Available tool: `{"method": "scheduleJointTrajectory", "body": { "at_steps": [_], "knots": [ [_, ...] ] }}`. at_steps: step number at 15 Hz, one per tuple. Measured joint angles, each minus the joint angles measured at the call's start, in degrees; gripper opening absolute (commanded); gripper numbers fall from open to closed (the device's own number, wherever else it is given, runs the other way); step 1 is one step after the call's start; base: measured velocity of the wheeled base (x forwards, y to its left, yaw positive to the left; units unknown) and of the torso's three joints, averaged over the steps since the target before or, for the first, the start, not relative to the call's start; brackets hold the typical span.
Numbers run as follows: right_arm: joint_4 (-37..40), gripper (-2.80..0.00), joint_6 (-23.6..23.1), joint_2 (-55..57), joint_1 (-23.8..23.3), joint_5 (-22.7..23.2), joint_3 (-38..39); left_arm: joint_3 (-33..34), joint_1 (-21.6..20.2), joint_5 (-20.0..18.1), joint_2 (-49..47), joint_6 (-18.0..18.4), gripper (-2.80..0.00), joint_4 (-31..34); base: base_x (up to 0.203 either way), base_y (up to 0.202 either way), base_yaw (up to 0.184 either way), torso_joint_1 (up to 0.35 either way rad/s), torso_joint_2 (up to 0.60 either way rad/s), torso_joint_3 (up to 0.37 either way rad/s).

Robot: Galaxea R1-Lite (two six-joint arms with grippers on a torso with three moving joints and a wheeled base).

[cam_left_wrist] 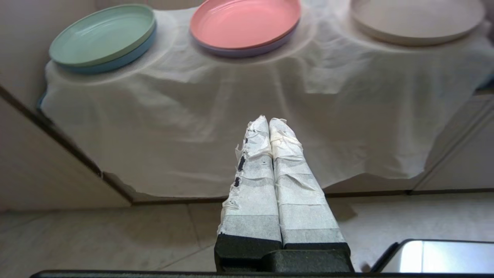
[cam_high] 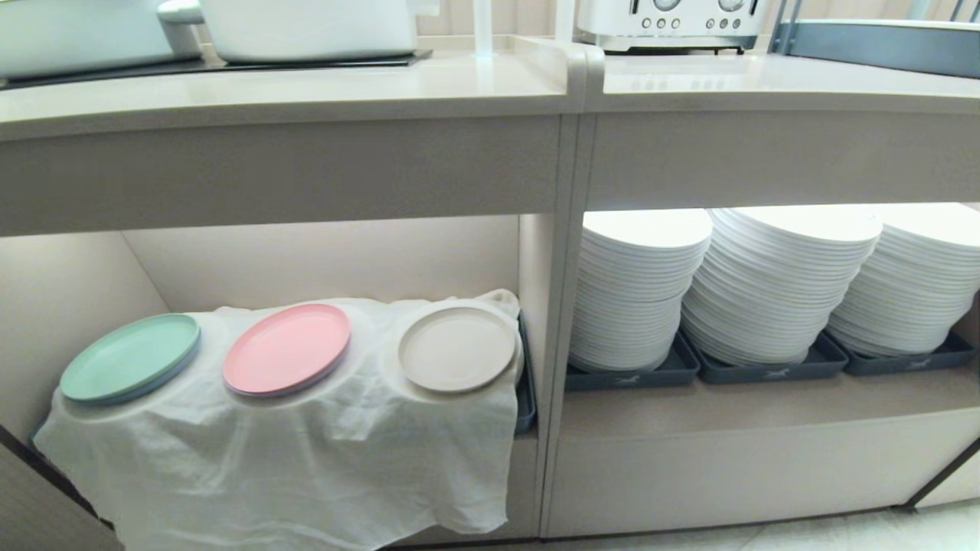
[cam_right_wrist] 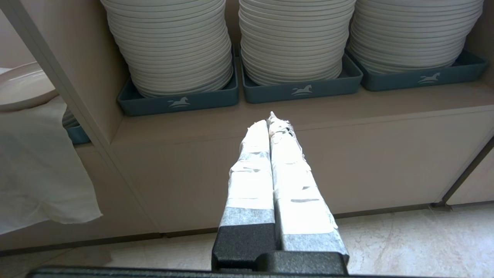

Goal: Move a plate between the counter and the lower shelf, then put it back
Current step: Pick up the plate in the cupboard

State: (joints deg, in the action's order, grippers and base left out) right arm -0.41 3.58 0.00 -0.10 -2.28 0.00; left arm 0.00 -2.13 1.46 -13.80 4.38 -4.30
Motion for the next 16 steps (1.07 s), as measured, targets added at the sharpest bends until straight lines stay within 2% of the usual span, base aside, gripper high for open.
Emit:
{"method": "scheduleJointTrajectory", "body": {
  "at_steps": [3,7,16],
  "knots": [
    [0.0,-2.80,0.0,0.0,0.0,0.0,0.0,0.0,1.4,-1.8,5.3,-0.8,-2.80,2.7,0.000,0.000,0.000,0.000,0.00,0.000],
    [0.0,-2.80,0.0,0.0,0.0,0.0,0.0,-0.1,1.9,-2.4,12.1,-3.1,-2.80,4.4,0.000,0.000,0.000,0.000,0.00,0.000],
    [0.0,-2.80,0.0,0.0,0.0,0.0,0.0,0.0,2.1,-2.4,13.7,-2.7,-2.80,4.3,0.000,0.000,0.000,0.000,0.00,0.000]
  ]
}}
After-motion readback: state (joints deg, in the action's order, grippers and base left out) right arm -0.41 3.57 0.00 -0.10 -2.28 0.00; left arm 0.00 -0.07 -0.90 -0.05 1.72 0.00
